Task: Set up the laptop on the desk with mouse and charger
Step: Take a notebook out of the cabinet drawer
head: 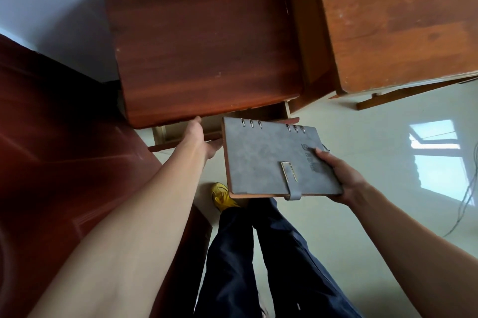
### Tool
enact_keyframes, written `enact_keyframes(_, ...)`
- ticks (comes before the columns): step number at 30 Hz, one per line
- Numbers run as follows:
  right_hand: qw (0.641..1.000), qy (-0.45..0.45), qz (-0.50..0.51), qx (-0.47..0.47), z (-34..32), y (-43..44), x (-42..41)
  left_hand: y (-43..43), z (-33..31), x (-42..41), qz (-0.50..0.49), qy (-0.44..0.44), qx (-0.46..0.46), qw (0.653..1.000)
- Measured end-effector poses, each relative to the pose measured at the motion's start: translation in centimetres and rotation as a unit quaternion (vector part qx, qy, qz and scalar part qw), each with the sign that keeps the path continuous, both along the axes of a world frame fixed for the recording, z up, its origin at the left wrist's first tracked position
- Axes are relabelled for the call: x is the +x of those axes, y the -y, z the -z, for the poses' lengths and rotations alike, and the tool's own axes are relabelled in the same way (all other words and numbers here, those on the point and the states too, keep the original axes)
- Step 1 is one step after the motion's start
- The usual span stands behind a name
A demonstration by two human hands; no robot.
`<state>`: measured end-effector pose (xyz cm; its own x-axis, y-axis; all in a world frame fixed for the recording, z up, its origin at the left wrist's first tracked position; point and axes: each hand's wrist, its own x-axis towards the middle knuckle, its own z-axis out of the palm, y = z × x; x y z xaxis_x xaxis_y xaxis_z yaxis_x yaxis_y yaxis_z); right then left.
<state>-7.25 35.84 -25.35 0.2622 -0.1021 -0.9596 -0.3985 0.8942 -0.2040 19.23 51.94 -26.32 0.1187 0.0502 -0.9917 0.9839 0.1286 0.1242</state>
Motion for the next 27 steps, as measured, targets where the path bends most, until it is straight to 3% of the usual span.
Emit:
enact_keyframes(4, 1.000, -0.004, -0.016, 0.009, 0.5, 0.0, 0.4, 1.0, -0.1, 0.9, -0.003, 0.012, 0.035, 0.999)
enact_keyframes(7, 1.000, -0.008, -0.023, 0.011, 1.0, 0.0, 0.8, 2.5, -0.9, 2.3, 0.008, 0.081, 0.016, 0.997)
enact_keyframes(10, 0.999, -0.004, -0.035, 0.012, 1.4, 0.1, 1.0, 2.7, -0.9, 2.9, 0.025, 0.085, 0.011, 0.996)
enact_keyframes(13, 0.999, -0.002, -0.046, 0.016, 1.5, 0.1, 1.0, 1.9, -0.7, 2.4, 0.066, 0.084, -0.020, 0.994)
enact_keyframes(15, 0.998, -0.001, -0.055, 0.020, 1.5, 0.1, 1.2, 1.4, -0.9, 2.0, 0.151, 0.072, -0.052, 0.985)
enact_keyframes(17, 0.998, 0.005, -0.061, 0.022, 1.2, 0.0, 1.6, 0.8, -1.4, 1.3, 0.328, 0.079, -0.052, 0.940)
enact_keyframes(20, 0.997, 0.016, -0.067, 0.025, 0.0, -0.3, 1.7, -0.4, -2.9, 0.4, 0.561, 0.131, -0.026, 0.817)
enact_keyframes(27, 0.995, 0.021, -0.094, 0.030, -6.2, -0.7, -0.3, -0.4, -10.0, -1.1, 0.794, 0.069, -0.096, 0.596)
